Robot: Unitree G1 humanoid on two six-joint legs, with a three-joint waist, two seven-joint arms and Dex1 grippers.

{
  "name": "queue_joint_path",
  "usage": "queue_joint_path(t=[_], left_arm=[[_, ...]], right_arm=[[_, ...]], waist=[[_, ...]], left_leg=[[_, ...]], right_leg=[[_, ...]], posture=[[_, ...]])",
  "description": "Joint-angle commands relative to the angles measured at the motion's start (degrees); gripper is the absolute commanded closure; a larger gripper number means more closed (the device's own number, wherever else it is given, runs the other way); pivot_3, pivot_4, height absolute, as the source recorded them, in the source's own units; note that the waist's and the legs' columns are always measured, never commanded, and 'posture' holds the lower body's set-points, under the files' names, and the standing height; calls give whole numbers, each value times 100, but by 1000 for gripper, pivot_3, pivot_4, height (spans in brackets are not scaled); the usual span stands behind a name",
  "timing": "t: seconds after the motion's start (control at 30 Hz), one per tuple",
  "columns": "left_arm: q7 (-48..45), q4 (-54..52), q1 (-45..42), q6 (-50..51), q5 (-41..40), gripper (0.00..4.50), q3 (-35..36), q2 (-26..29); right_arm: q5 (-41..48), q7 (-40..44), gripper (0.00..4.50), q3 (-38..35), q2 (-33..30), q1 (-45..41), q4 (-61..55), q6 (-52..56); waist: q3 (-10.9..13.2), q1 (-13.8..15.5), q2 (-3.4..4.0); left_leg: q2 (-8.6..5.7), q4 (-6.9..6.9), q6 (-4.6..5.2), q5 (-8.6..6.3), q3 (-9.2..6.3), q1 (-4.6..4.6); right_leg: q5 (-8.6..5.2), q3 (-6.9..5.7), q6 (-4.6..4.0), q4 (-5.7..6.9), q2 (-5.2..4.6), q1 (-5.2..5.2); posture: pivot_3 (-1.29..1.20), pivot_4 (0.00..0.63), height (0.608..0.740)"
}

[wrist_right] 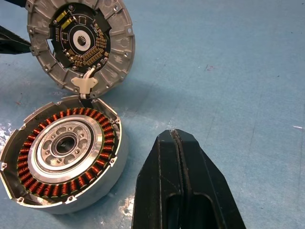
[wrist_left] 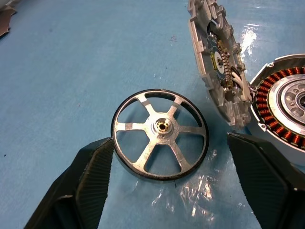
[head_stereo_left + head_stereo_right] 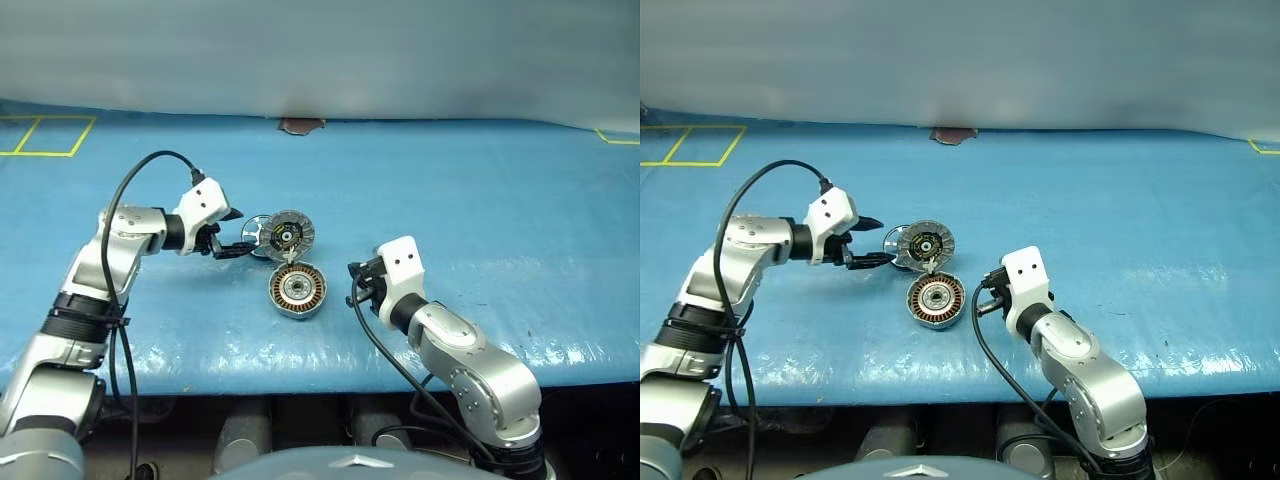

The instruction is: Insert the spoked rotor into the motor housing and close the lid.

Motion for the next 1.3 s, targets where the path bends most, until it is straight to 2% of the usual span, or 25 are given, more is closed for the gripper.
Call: queue_joint_path(t=[0.03, 0.4, 0.7, 0.97, 1.3], left_arm=[[73, 148, -216, -162, 238, 878, -125, -37], [26, 984, -598, -542, 557, 878, -223, -50], [-57, 1121, -628, -627, 587, 878, -323, -197], [-15, 1417, -712, -894, 935, 878, -462, -204], [7, 1511, -707, -934, 1008, 878, -433, -384]], right_arm=[[-6, -42, 4500, -13, 57, -15, -187, -183], [-63, -150, 4500, -17, 150, 113, -166, -362], [-70, -163, 4500, 28, 164, 98, -126, -453], [-71, -175, 4500, 51, 175, 128, -123, -493], [-28, 26, 4500, 262, -26, 134, -201, -535]], waist=[[0, -11, 0], [0, -10, -1], [0, -19, -1], [0, -11, -1], [-1, -10, -1]], left_leg=[[0, 1, 0, 0, 0, 0], [5, 10, -2, 4, -1, 10], [5, 10, -1, 5, 0, 9], [6, 11, -1, 5, 0, 10], [6, 11, -1, 5, 0, 10]], right_leg=[[0, 0, -1, 5, 0, -2], [-9, 4, -12, 47, 10, -10], [-8, 8, -11, 47, 11, -10], [-8, 8, -11, 48, 12, -10], [-8, 8, -11, 48, 12, -9]], posture=[[0, 150, 740], [0, 150, 740], [0, 150, 740], [0, 150, 740], [0, 150, 740]])
